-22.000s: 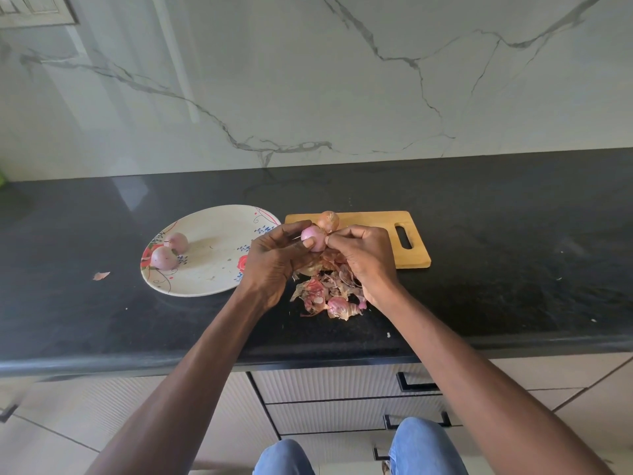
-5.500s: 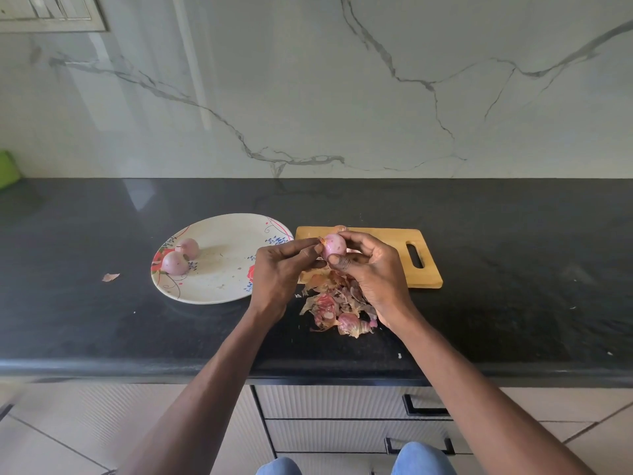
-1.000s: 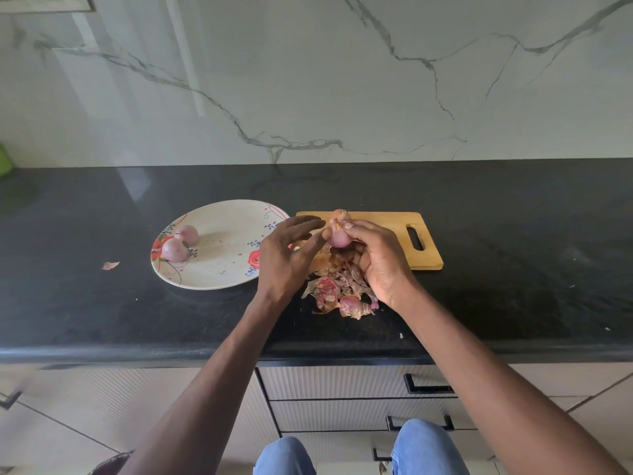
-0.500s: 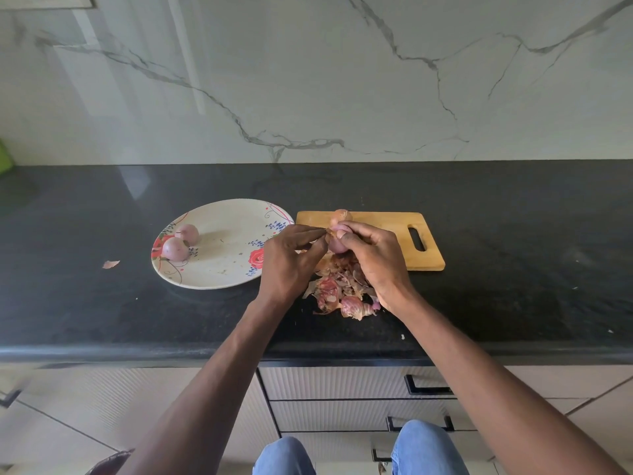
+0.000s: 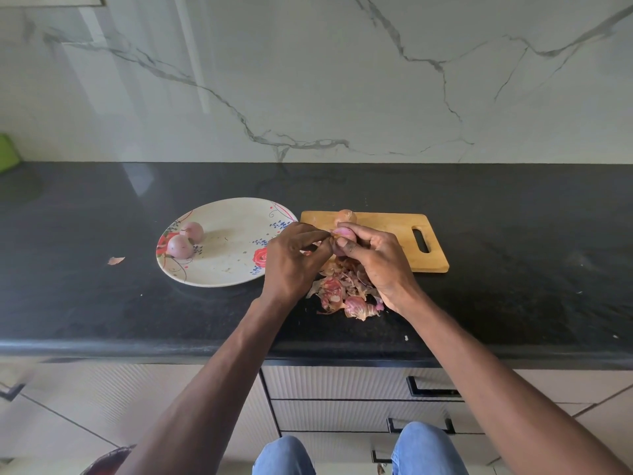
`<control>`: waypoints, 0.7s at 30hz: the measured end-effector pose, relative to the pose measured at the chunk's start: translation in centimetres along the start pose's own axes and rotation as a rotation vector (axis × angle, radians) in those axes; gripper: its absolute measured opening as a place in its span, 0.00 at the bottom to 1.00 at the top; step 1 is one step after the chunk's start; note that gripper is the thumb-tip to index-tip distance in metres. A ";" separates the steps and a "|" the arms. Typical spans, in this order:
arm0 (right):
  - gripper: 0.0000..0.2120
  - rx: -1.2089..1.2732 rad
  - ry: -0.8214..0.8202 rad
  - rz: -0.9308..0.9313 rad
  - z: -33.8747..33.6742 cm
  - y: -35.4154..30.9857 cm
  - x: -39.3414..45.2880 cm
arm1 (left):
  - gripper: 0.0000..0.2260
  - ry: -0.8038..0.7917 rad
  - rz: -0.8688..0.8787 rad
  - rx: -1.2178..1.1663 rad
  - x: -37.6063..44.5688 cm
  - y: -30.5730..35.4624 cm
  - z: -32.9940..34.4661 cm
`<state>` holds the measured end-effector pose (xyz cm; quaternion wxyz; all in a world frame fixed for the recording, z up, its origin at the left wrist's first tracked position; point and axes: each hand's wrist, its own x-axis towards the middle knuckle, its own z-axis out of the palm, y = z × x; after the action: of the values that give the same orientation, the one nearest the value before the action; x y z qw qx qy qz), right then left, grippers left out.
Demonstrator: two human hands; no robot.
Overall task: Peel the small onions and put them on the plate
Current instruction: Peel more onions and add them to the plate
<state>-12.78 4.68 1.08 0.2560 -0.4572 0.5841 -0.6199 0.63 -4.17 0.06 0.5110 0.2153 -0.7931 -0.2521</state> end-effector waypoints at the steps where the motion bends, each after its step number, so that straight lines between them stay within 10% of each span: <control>1: 0.12 0.004 -0.007 -0.006 0.0 -0.1 0.0 | 0.06 0.002 0.007 0.006 0.0 0.0 0.0; 21: 0.08 0.328 -0.092 0.177 -0.3 -0.8 0.3 | 0.04 0.072 0.049 0.065 -0.1 -0.1 0.3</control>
<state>-13.03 4.71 1.94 0.4069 -0.3840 0.5011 -0.6603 0.44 -4.12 -0.20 0.5379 0.2210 -0.7871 -0.2056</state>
